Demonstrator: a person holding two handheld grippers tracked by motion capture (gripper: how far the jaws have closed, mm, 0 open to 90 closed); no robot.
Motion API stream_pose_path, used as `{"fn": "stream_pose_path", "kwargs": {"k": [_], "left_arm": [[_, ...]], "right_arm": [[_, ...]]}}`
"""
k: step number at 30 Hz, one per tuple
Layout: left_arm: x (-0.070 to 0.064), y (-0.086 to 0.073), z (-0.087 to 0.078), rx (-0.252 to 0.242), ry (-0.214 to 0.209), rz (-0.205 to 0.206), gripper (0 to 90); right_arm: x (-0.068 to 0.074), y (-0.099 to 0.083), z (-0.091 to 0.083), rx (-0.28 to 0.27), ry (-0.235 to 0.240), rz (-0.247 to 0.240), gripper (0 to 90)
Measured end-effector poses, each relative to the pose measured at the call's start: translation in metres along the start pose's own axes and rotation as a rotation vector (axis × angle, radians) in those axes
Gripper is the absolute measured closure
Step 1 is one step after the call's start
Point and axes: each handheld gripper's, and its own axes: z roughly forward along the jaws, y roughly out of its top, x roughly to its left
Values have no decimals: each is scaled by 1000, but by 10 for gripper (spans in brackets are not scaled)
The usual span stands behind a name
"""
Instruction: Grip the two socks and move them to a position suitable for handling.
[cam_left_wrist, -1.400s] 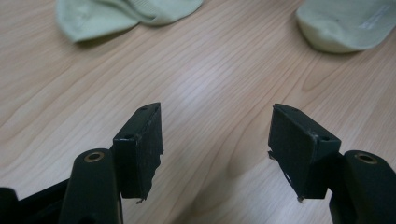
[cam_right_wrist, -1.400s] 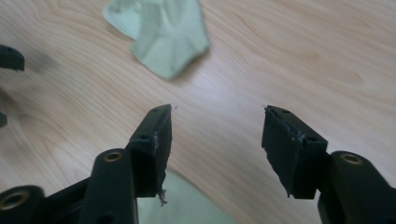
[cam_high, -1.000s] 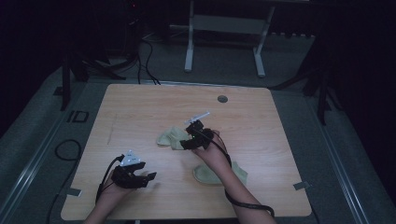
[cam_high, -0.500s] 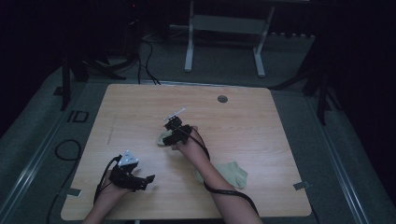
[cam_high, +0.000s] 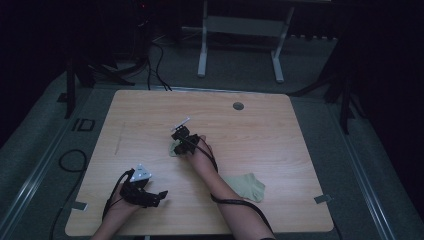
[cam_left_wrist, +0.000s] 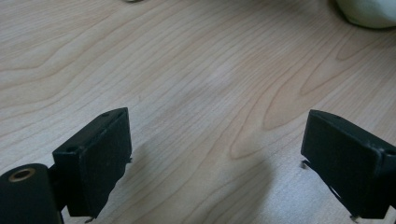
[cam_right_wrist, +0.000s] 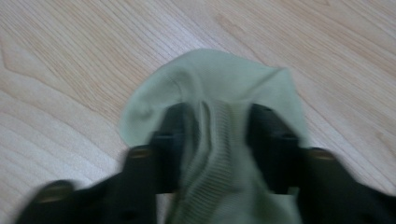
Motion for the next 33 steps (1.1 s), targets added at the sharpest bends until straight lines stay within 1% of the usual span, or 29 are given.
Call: {"fn": "stream_pose_path", "kwargs": {"k": [2, 5, 8, 11, 13, 15, 18, 23, 25, 28, 33], "left_arm": [[0, 0, 0, -1, 0, -3, 85], [-1, -1, 0, -2, 4, -4, 85], [0, -2, 1, 5, 1, -3, 85], [1, -3, 1, 2, 2, -11, 85], [1, -2, 0, -1, 3, -11, 86], [1, -2, 0, 2, 3, -6, 92], [0, -3, 1, 7, 1, -7, 92], [-1, -2, 0, 6, 1, -4, 92], [-2, -2, 1, 7, 3, -4, 92], [-3, -2, 2, 18, 1, 4, 91], [-5, 0, 4, 16, -8, 4, 92]], "right_arm": [[1, 0, -1, 5, -13, -20, 731], [2, 0, -1, 4, -23, -39, 801], [1, 0, -1, 2, -14, -45, 815], [-3, 0, -3, 6, 7, -10, 820], [-5, 0, -7, 5, 15, -12, 822], [-10, 1, -16, -10, 21, -5, 822], [-19, 3, -34, -32, 3, 3, 822], [-41, -1, -60, -57, -34, 30, 822], [-51, -5, -70, -64, -49, 56, 822], [-67, -11, -83, -64, -72, 76, 824], [-89, -26, -100, -64, -96, 114, 824]]}}
